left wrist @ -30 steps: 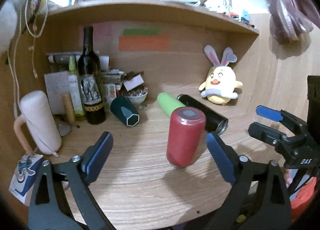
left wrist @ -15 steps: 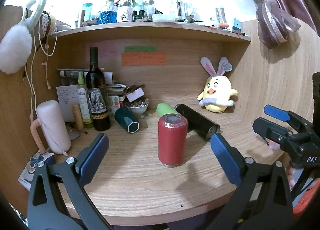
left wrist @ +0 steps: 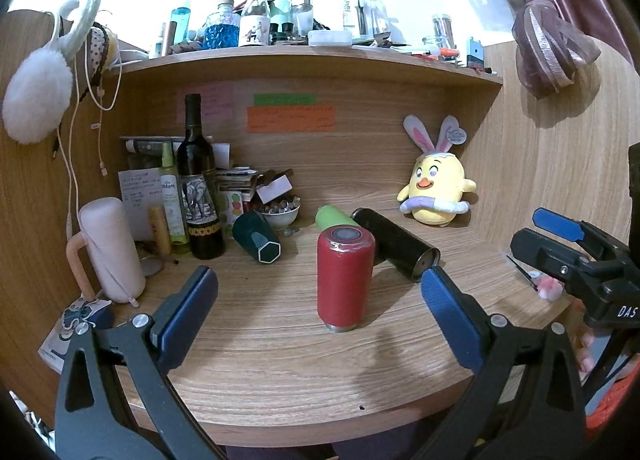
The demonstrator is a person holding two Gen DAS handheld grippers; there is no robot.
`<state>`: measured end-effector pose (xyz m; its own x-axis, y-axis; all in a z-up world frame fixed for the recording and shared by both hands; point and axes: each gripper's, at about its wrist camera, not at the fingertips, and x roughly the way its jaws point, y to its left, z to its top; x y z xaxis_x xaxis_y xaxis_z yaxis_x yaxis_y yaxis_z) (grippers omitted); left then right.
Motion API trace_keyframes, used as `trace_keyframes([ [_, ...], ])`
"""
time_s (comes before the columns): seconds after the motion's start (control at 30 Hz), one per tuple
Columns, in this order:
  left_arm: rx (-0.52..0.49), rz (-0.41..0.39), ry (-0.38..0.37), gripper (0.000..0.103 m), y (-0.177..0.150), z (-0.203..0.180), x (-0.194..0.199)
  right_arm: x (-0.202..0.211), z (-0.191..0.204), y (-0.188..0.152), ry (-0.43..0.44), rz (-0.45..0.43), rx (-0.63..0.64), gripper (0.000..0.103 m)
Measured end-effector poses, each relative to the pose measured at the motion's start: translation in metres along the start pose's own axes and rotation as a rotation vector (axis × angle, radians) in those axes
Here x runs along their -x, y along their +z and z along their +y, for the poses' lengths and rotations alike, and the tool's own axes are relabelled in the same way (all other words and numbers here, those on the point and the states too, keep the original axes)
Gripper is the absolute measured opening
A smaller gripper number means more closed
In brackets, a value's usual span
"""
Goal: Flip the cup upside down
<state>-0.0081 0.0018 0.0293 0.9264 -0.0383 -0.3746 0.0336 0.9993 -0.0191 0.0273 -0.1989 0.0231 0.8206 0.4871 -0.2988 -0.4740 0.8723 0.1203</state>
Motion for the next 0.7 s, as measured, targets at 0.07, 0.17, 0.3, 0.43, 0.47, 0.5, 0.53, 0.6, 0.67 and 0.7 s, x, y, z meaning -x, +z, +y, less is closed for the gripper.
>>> trace_keyframes([
  [0.07,0.001,0.001,-0.001,0.103,-0.0002,0.0005,0.0001,-0.0004,-0.0003,0.0,0.0,0.001,0.0,0.103],
  [0.17,0.002,0.001,0.0,0.103,-0.0004,0.0011,0.0003,-0.0003,0.0003,-0.0001,-0.001,0.001,0.0,0.103],
  [0.3,0.001,-0.001,0.002,0.103,-0.001,0.0019,0.0007,0.001,0.001,0.0012,0.004,0.0,0.004,0.103],
  [0.43,0.003,-0.001,0.003,0.103,-0.0016,0.0024,0.0012,0.0018,0.0026,0.0021,0.005,-0.001,0.005,0.103],
  [0.47,0.003,-0.001,0.003,0.103,-0.0015,0.0024,0.0013,0.0019,0.0025,0.0021,0.005,-0.002,0.004,0.103],
  [0.5,0.003,-0.001,0.003,0.103,-0.0017,0.0028,0.0011,0.0019,0.0023,0.0021,0.006,-0.002,0.004,0.103],
  [0.53,0.003,-0.001,0.003,0.103,-0.0018,0.0029,0.0012,0.0019,0.0023,0.0021,0.007,-0.002,0.004,0.103],
  [0.6,0.004,-0.002,0.002,0.103,-0.0016,0.003,0.0012,0.0022,0.0029,0.0025,0.008,-0.003,0.005,0.103],
  [0.67,0.004,-0.003,0.002,0.103,-0.0019,0.0032,0.0015,0.003,0.0042,0.0036,0.01,-0.005,0.007,0.103],
  [0.7,0.004,-0.003,0.002,0.103,-0.0018,0.0032,0.0015,0.0033,0.0042,0.0037,0.011,-0.005,0.008,0.103],
])
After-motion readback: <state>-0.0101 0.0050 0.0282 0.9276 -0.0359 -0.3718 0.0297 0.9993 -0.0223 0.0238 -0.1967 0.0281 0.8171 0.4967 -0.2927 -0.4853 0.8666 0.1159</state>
